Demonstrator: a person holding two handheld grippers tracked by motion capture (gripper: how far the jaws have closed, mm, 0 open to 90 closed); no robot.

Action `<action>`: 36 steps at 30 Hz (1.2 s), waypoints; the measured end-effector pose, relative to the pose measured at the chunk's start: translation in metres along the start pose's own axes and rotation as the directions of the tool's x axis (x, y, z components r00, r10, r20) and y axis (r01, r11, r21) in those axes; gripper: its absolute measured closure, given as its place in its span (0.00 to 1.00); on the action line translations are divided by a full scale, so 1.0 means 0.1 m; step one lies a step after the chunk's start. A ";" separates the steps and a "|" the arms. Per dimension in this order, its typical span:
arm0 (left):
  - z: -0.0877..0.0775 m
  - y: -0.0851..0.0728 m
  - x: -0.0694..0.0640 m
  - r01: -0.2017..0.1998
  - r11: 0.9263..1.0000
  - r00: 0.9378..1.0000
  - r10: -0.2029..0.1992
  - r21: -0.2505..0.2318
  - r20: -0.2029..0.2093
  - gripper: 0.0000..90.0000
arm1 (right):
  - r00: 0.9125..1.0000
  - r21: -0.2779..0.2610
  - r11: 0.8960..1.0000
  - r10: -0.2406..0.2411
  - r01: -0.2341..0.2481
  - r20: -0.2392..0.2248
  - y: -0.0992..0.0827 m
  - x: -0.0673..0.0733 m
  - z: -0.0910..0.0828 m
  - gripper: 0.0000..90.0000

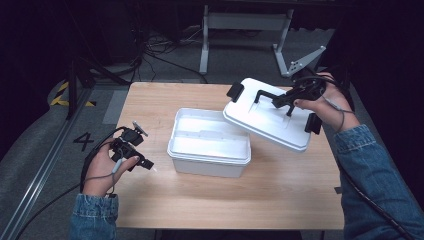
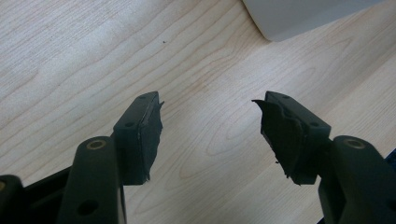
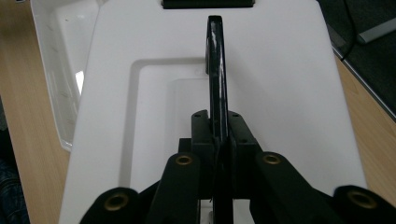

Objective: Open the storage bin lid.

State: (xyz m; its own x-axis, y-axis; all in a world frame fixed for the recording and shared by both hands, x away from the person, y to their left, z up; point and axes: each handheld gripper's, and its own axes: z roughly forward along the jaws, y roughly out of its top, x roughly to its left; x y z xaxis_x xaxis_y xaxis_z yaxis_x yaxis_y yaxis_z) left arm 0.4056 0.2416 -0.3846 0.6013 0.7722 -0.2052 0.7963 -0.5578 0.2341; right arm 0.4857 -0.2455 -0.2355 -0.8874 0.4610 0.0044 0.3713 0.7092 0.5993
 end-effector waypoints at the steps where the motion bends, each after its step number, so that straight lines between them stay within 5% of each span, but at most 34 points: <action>1: 0.00 0.00 0.00 -0.002 1.000 1.000 0.002 0.000 -0.003 0.43 | 1.000 0.001 1.000 0.009 -0.009 0.014 -0.05 -0.03 -0.03 0.94; 18: 0.01 -0.01 0.00 0.005 1.000 1.000 -0.005 0.003 0.002 0.43 | 0.981 -0.001 0.987 0.162 -0.163 0.108 -0.55 -0.44 -0.25 0.94; 27: 0.02 -0.02 0.01 0.010 1.000 1.000 -0.010 0.000 0.007 0.43 | 0.970 0.001 0.978 0.207 -0.209 0.130 -0.71 -0.56 -0.19 0.94; 36: 0.02 -0.02 0.02 0.010 1.000 1.000 -0.011 0.003 0.009 0.43 | 0.960 0.016 0.969 0.244 -0.248 0.139 -0.87 -0.66 0.10 0.94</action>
State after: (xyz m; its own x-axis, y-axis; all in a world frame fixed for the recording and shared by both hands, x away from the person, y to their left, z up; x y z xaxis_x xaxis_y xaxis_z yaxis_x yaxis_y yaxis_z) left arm 0.4052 0.2433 -0.3875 0.5935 0.7753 -0.2161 0.8028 -0.5507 0.2286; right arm 0.5142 -0.3322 -0.2959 -0.7232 0.6896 0.0391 0.5845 0.5808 0.5666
